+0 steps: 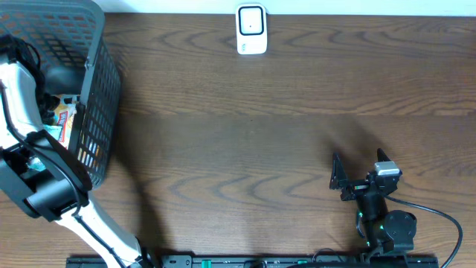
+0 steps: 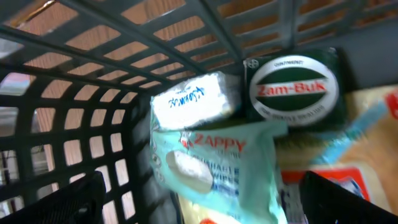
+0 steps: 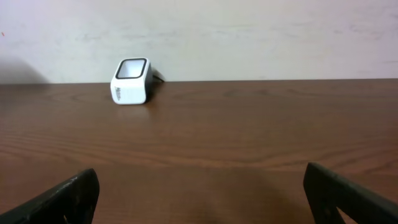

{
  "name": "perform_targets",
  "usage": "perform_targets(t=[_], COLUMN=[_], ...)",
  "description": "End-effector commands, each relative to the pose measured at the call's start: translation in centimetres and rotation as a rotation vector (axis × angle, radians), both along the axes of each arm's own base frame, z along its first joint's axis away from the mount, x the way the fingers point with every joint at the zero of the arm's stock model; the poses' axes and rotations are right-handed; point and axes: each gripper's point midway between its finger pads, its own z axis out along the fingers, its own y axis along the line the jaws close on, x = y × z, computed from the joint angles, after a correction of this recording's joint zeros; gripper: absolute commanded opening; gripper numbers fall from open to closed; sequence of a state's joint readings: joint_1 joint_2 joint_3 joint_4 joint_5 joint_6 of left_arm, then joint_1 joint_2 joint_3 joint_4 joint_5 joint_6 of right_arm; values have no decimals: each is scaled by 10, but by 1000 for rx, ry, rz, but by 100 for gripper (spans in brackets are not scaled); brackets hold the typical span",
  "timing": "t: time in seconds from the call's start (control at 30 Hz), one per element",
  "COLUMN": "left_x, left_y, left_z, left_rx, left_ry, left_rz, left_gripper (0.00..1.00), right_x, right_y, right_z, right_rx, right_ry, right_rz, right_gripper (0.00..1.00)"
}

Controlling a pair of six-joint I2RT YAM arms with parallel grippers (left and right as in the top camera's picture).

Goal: Scan the item barcode
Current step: 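Grasp the mint-green wet-wipe pack in the basket with the left gripper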

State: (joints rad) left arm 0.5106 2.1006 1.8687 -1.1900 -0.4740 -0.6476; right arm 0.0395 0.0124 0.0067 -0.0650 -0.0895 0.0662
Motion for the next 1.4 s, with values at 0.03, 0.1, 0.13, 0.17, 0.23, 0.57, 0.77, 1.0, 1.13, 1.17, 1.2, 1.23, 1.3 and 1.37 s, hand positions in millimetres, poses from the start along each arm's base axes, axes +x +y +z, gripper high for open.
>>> perform_targets(t=[0.03, 0.1, 0.13, 0.17, 0.23, 0.57, 0.77, 1.0, 1.13, 1.17, 1.2, 1.23, 1.3, 1.37], left_x=[-6, -6, -5, -5, -5, -10, -19, -19, -23, -24, -25, -25, -26, -24], left_y=[5, 5, 5, 5, 4, -4, -9, -9, -11, -11, -12, -12, -13, -15], left_z=[-14, -15, -15, -16, -17, -49, -62, -62, -54, -51, -46, -41, -30, -15], left_rx=[26, 25, 26, 25, 25, -17, -31, -46, -55, -53, -53, -49, -40, -31], left_ry=[37, 39, 38, 40, 39, 47, 74, 100, 117, 114, 113, 107, 83, 37], left_rz=[44, 43, 42, 42, 41, 40, 40, -7, -24, -24, -24, -24, -24, -25], left_gripper=[98, 98, 98, 98, 98, 99, 84, 29, 8, 8, 7, 7, 7, 7], right_x=[0, 0, 0, 0, 0, 0, 0, 0, 0, 0, 0, 0, 0, 0], right_y=[-1, -1, -1, -1, -1, -1, -1, -1, -1, -1, -1, -1, -1, -1], right_z=[0, 0, 0, 0, 0, 0, 0, 0, 0, 0, 0, 0, 0, 0], right_rx=[-12, -12, -12, -12, -12, -12, -12, -12, -12, -12, -12, -12, -12, -12], right_ry=[-1, -1, -1, -1, -1, -1, -1, -1, -1, -1, -1, -1, -1, -1], right_rz=[-6, -6, -6, -6, -6, -6, -6, -6, -6, -6, -6, -6, -6, -6], right_gripper=[99, 99, 99, 99, 99, 99, 99, 99, 99, 99, 99, 99, 99, 99])
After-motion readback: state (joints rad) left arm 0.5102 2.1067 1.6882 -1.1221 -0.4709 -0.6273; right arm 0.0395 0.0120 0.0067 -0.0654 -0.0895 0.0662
